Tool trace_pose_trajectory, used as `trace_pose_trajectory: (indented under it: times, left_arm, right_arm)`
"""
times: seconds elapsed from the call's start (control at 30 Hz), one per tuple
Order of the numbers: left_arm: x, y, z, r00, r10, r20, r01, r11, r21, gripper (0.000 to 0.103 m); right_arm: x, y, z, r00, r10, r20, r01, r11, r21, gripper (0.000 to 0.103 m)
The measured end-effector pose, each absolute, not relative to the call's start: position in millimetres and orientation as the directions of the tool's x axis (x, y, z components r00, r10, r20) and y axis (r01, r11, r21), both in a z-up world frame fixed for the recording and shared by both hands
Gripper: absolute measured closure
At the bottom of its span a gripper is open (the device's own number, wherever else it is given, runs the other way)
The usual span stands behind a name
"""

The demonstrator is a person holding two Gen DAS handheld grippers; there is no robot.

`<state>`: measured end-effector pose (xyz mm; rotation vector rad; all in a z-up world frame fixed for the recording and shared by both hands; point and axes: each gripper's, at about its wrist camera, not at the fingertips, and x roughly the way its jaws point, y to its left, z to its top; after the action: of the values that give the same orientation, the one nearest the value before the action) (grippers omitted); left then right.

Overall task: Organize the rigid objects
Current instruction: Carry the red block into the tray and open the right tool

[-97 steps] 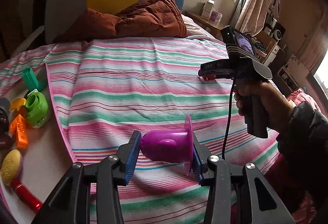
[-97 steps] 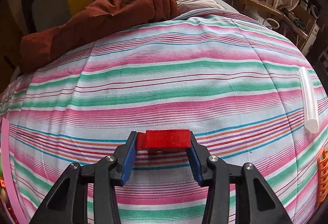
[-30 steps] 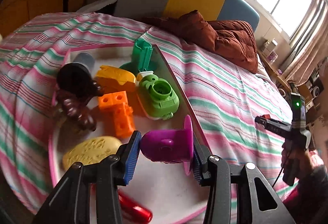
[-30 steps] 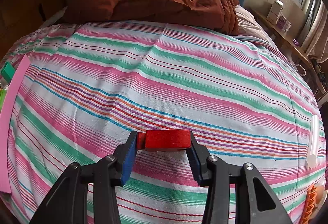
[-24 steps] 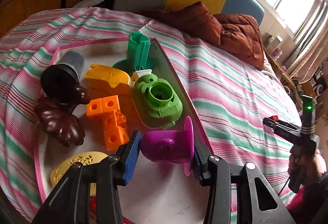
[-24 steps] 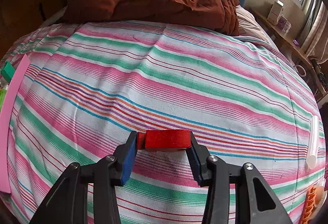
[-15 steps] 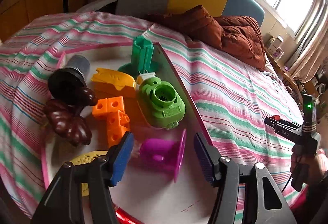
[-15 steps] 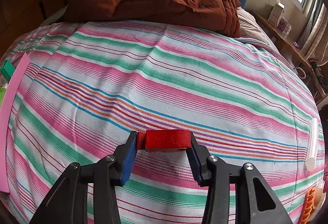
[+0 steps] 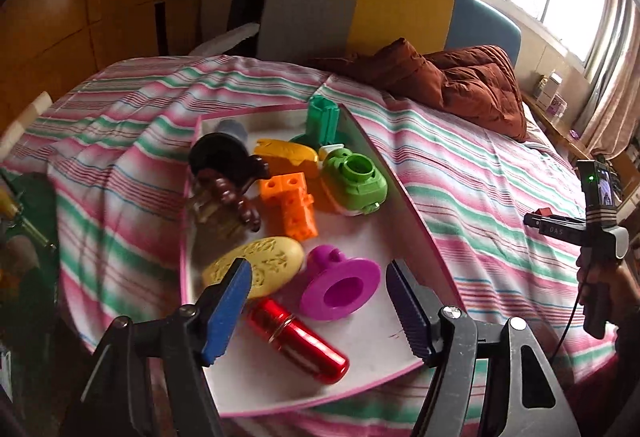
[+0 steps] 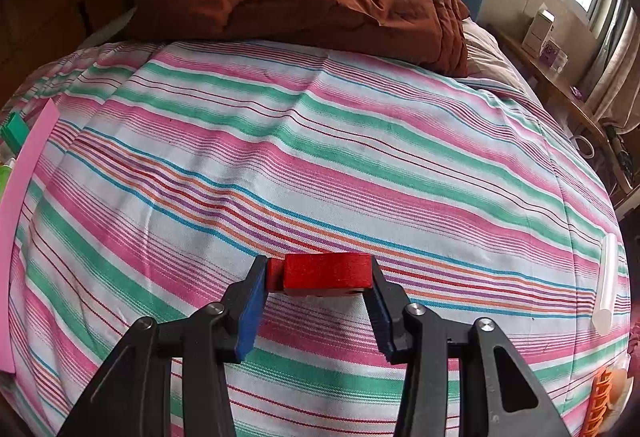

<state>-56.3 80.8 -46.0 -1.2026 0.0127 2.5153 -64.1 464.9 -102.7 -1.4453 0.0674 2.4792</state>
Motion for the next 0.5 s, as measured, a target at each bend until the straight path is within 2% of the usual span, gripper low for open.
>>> trace_pose_trajectory:
  times: [0.5]
  left_arm:
    - [-47.3,54.9,-42.3,-0.587,0.291,-0.756,-0.267,-0.951,-0.16,0.032]
  right_arm:
    - [-59.9,434.1,-100.2,-0.466,0.127,-0.876,-0.16,-0.985,-0.058,0.057]
